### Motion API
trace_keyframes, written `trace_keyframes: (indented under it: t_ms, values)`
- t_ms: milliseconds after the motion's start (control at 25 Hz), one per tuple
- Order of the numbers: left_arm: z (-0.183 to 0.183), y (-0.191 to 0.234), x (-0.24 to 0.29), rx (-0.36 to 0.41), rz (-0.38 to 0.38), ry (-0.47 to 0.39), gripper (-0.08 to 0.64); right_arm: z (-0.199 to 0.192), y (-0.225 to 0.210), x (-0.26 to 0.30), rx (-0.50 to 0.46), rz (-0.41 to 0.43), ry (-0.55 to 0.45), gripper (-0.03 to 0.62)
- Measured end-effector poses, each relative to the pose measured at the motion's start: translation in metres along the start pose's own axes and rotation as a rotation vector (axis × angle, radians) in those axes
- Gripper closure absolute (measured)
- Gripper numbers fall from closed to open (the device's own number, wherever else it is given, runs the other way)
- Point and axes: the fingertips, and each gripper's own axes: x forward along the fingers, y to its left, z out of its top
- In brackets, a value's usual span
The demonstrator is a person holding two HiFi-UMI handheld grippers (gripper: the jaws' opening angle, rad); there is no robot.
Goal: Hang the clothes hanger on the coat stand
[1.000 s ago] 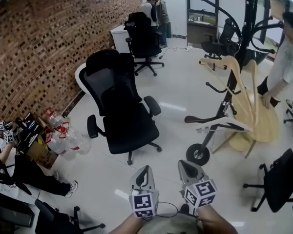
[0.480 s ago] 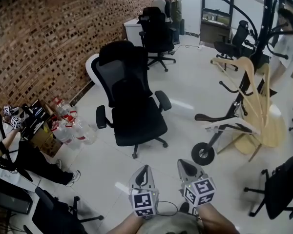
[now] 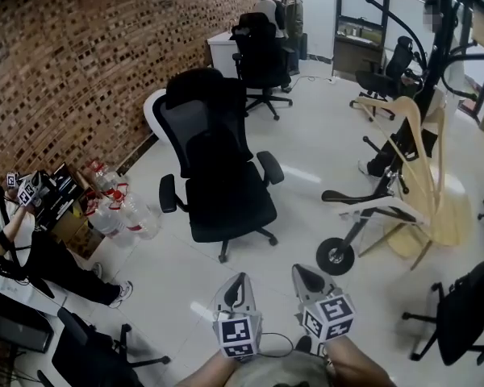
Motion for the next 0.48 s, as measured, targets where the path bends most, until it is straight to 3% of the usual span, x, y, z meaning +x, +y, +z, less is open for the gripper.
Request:
trace_keyframes:
  t_ms: [480]
  values:
    - [-0.012, -0.001, 0.004, -0.007, -0.003, 0.007, 0.548, -0.016, -0.004, 0.002, 0.013, 0.002, 0.014, 0.592]
